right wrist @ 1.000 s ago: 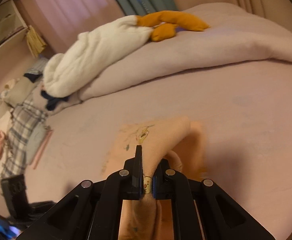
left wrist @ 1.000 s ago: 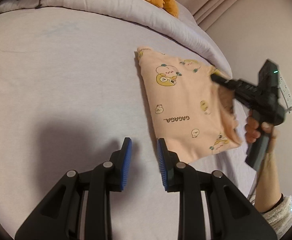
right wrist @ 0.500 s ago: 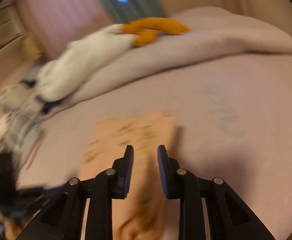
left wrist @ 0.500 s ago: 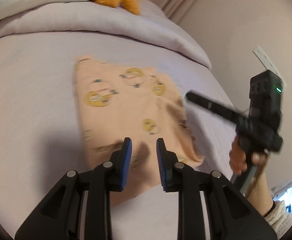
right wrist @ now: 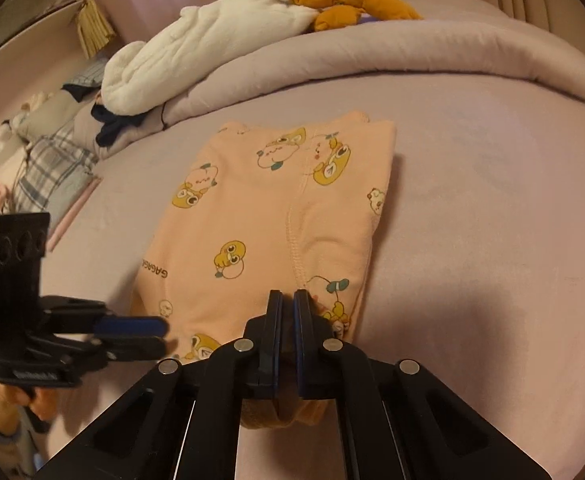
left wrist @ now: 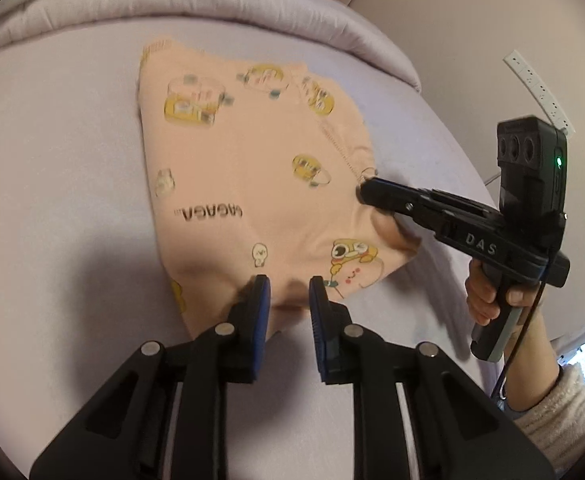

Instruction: Fold small clothes

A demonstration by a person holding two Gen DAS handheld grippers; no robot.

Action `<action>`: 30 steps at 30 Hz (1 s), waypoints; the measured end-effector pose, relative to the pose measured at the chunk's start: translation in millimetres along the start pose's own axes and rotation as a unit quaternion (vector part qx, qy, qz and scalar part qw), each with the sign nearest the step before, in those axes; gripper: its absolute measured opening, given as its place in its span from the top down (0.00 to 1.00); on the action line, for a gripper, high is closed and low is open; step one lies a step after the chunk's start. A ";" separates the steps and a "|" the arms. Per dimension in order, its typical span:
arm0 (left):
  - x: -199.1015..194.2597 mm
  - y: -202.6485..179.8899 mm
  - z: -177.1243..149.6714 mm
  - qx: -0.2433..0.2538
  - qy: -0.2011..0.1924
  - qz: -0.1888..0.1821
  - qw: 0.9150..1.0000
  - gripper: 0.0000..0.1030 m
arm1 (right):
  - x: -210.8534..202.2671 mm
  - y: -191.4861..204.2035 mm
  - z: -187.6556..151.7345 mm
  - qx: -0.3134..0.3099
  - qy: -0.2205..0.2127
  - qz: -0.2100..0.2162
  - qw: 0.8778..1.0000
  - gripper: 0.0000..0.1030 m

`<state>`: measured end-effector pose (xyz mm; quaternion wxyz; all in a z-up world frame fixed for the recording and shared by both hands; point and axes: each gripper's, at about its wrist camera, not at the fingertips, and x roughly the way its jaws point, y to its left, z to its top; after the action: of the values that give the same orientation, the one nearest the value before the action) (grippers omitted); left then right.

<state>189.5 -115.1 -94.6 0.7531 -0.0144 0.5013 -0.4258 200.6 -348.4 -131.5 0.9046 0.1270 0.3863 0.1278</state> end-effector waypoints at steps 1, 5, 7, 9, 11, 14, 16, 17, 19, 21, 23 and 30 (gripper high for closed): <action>-7.1 -0.3 5.0 0.002 -0.013 0.001 1.000 0.81 | -9.1 7.2 -2.4 -0.005 -0.011 0.007 1.000 0.98; -14.4 6.3 33.3 -0.022 -0.052 0.002 0.998 0.81 | -23.6 17.5 -6.2 -0.015 -0.038 0.054 0.998 0.98; -10.9 9.4 50.4 -0.033 -0.068 0.007 0.997 0.81 | -22.2 21.9 -10.0 -0.019 -0.036 0.065 0.997 0.98; -1.0 8.7 68.8 -0.038 -0.082 0.026 0.996 0.81 | -20.4 22.2 -13.9 -0.024 -0.035 0.071 0.997 0.98; 10.9 15.1 87.9 -0.048 -0.089 0.048 0.994 0.81 | -12.5 24.7 -15.6 -0.021 -0.031 0.078 0.996 0.98; 39.0 31.6 109.6 -0.078 -0.079 0.087 0.990 0.81 | -1.7 16.3 -21.4 -0.014 -0.014 0.071 0.997 0.98; 59.1 48.1 111.7 -0.112 -0.049 0.097 0.988 0.84 | 8.9 11.9 -26.8 -0.010 0.005 0.056 0.998 0.98; 66.3 53.3 112.3 -0.123 -0.052 0.094 0.987 0.86 | 12.8 8.9 -29.1 -0.005 0.010 0.060 0.998 0.98; 67.3 48.7 116.6 -0.115 -0.067 0.102 0.986 0.85 | 14.5 4.9 -29.7 0.006 0.009 0.071 0.997 0.98; 67.8 43.6 118.8 -0.102 -0.065 0.113 0.986 0.85 | 14.1 4.3 -29.3 0.006 0.010 0.074 0.997 0.98; 64.9 44.7 120.1 -0.099 -0.065 0.105 0.987 0.83 | 11.7 3.9 -30.2 0.009 0.009 0.077 0.997 0.98; 5.9 58.5 86.1 -0.128 -0.106 0.064 0.984 0.46 | -21.9 -13.3 -30.0 0.058 -0.030 0.125 0.990 0.54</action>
<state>293.0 -116.6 -82.5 0.8197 -0.1237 0.4685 -0.3053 165.8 -364.1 -141.3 0.8839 0.2300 0.3465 0.2136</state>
